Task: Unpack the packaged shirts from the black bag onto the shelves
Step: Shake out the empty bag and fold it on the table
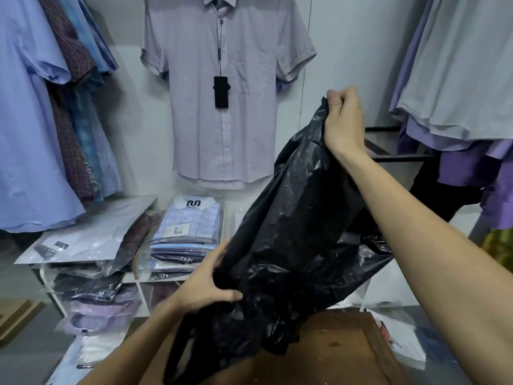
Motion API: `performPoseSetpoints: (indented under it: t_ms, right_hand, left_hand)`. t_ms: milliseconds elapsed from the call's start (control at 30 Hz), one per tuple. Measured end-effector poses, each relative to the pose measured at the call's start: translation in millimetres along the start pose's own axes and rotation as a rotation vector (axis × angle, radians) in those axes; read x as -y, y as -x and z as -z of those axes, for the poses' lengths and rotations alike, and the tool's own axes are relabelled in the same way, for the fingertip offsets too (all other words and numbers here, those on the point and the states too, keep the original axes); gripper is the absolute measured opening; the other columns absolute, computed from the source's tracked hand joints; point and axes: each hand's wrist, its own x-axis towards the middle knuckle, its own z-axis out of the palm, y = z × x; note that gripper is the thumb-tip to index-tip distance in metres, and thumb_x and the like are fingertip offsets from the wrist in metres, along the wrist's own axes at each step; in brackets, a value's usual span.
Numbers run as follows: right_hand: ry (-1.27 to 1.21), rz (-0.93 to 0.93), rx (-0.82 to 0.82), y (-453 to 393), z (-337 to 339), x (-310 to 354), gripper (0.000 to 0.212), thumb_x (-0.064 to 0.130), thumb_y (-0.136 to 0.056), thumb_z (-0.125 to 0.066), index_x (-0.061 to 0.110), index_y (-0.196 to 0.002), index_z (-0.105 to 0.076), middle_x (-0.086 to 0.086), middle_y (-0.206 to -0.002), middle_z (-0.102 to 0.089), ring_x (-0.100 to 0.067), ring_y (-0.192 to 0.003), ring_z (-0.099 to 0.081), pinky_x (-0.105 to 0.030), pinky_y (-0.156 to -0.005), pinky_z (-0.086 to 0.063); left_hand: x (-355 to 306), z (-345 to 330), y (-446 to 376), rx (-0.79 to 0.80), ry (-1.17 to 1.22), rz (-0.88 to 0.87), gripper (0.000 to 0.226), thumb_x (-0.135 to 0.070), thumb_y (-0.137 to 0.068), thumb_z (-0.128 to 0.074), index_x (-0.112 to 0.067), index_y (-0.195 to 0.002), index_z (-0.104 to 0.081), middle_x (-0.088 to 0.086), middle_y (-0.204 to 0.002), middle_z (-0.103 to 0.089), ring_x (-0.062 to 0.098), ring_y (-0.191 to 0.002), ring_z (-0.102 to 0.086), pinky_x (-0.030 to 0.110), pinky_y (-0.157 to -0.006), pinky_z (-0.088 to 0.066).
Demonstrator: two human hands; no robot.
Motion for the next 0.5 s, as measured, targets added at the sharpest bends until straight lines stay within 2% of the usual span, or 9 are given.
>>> performPoseSetpoints:
  t_ms: [67, 133, 200, 267, 300, 367, 433, 500]
  right_hand:
    - [0.003, 0.053, -0.049, 1.8, -2.0, 8.4, 0.021, 0.028, -0.109, -0.04, 0.014, -0.095, -0.044, -0.002, -0.095, -0.054, -0.018, -0.087, -0.046, -0.024, -0.07, -0.024]
    - [-0.016, 0.102, -0.08, 4.7, -5.0, 15.0, 0.021, 0.027, -0.109, -0.04, 0.013, -0.094, -0.046, -0.003, -0.094, -0.054, -0.017, -0.084, -0.045, -0.023, -0.069, -0.024]
    - [-0.018, 0.168, -0.071, 11.1, -9.0, 17.3, 0.024, 0.026, -0.109, -0.041, 0.01, -0.095, -0.05, -0.003, -0.093, -0.053, -0.017, -0.083, -0.045, -0.023, -0.07, -0.025]
    - [-0.014, 0.208, 0.008, 17.9, -14.3, 18.3, 0.022, 0.027, -0.109, -0.041, 0.013, -0.094, -0.05, -0.001, -0.092, -0.054, -0.016, -0.083, -0.046, -0.024, -0.07, -0.025]
    - [-0.015, 0.221, 0.07, 20.3, -16.7, 19.6, 0.022, 0.029, -0.109, -0.041, 0.016, -0.093, -0.048, 0.001, -0.09, -0.055, -0.016, -0.083, -0.047, -0.025, -0.069, -0.026]
    - [-0.026, 0.244, 0.19, 22.6, -20.7, 22.0, 0.025, 0.033, -0.109, -0.043, 0.015, -0.093, -0.05, 0.005, -0.088, -0.058, -0.015, -0.082, -0.051, -0.028, -0.069, -0.031]
    - [-0.045, 0.267, 0.256, 24.9, -27.0, 27.0, 0.028, 0.037, -0.105, -0.05, 0.013, -0.095, -0.059, 0.005, -0.089, -0.065, -0.016, -0.084, -0.058, -0.036, -0.075, -0.043]
    - [-0.059, 0.301, 0.273, 32.3, -37.8, 38.4, 0.028, 0.042, -0.1, -0.058, 0.017, -0.092, -0.067, 0.007, -0.087, -0.069, -0.014, -0.084, -0.063, -0.041, -0.08, -0.051]
  left_hand:
    - [6.7, -9.0, 1.5, 0.026, -0.217, -0.009, 0.092, -0.013, -0.067, -0.075, -0.061, -0.137, -0.04, -0.013, -0.106, -0.064, 0.001, -0.083, -0.062, 0.024, -0.077, -0.051]
    - [21.8, -9.5, 2.9, 0.038, -0.39, 0.026, 0.062, -0.013, -0.065, -0.061, -0.061, -0.103, -0.052, -0.017, -0.083, -0.064, 0.0, -0.073, -0.058, 0.031, -0.067, -0.044]
    - [35.5, -4.5, 1.4, 0.063, -0.454, 0.088, 0.05, -0.01, -0.064, -0.054, -0.053, -0.089, -0.051, -0.016, -0.085, -0.065, 0.002, -0.077, -0.058, 0.032, -0.069, -0.043]
    - [34.6, 4.8, -5.9, 0.099, -0.502, 0.157, 0.04, -0.012, -0.065, -0.056, -0.044, -0.088, -0.052, -0.004, -0.1, -0.07, 0.018, -0.095, -0.065, 0.034, -0.079, -0.05]
    - [29.3, 13.0, -12.6, 0.091, -0.479, 0.187, 0.04, -0.014, -0.063, -0.059, -0.044, -0.09, -0.054, -0.001, -0.106, -0.071, 0.024, -0.101, -0.066, 0.035, -0.083, -0.053]
    - [-2.2, 30.9, -25.5, -0.028, -0.216, 0.179, 0.06, -0.017, -0.058, -0.063, -0.046, -0.11, -0.059, 0.0, -0.118, -0.069, 0.023, -0.11, -0.066, 0.035, -0.087, -0.056]
    - [-62.5, 45.3, -41.1, -0.143, 0.064, 0.072, 0.08, -0.026, -0.06, -0.069, -0.045, -0.136, -0.05, -0.009, -0.138, -0.058, 0.007, -0.125, -0.058, 0.023, -0.095, -0.05]
    - [-136.0, 53.9, -56.6, -0.209, 0.235, -0.117, 0.083, -0.038, -0.074, -0.076, -0.039, -0.147, -0.038, -0.021, -0.135, -0.055, -0.012, -0.121, -0.054, 0.009, -0.094, -0.044]
